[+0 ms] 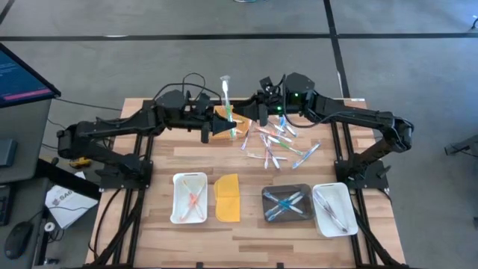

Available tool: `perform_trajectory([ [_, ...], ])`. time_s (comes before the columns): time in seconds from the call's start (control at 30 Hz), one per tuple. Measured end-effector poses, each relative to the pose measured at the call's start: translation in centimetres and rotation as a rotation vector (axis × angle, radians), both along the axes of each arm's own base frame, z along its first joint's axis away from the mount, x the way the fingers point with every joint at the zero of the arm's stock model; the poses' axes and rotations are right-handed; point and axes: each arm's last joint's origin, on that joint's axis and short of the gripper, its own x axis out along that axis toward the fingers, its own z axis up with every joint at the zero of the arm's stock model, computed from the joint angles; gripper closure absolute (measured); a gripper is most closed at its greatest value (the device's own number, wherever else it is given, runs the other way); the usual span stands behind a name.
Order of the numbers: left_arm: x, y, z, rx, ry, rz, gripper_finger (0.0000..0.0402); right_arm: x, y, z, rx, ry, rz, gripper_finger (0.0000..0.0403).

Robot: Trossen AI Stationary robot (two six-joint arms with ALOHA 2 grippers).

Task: Pick & Place Toothbrushes
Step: Put the green toothbrush into the yellow bin

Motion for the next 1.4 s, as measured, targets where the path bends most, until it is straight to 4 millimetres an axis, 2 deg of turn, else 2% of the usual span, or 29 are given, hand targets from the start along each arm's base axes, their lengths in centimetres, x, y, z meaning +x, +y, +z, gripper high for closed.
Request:
perform_trajectory([
  [0.13,0.0,0.0,0.0,-0.002,0.000,-0.006,0.0383,0.0,-0.1,0.0,-0.001,-0.002,-0.005,0.0177],
  [0.23,0.0,0.0,0.0,-0.003,0.000,-0.006,0.0383,0.0,-0.1,0.0,-0.009,-0.002,-0.004,0.0173],
  [0.5,0.0,-0.1,-0.1,-0.020,0.003,-0.032,0.0383,0.2,0.5,0.0,-0.046,-0.007,-0.007,0.0190],
  [0.8,0.4,-1.5,-0.2,-0.027,0.009,-0.079,0.0383,0.6,2.5,-0.2,-0.046,0.012,0.040,0.0206],
  [1.1,0.6,-1.3,-0.4,-0.027,0.018,-0.063,0.0383,0.4,1.6,-0.2,-0.061,0.018,0.001,0.0216],
  [1.4,1.6,-1.5,-1.3,-0.031,0.046,-0.083,0.0383,0.5,2.3,-0.5,-0.057,0.043,0.021,0.0222],
])
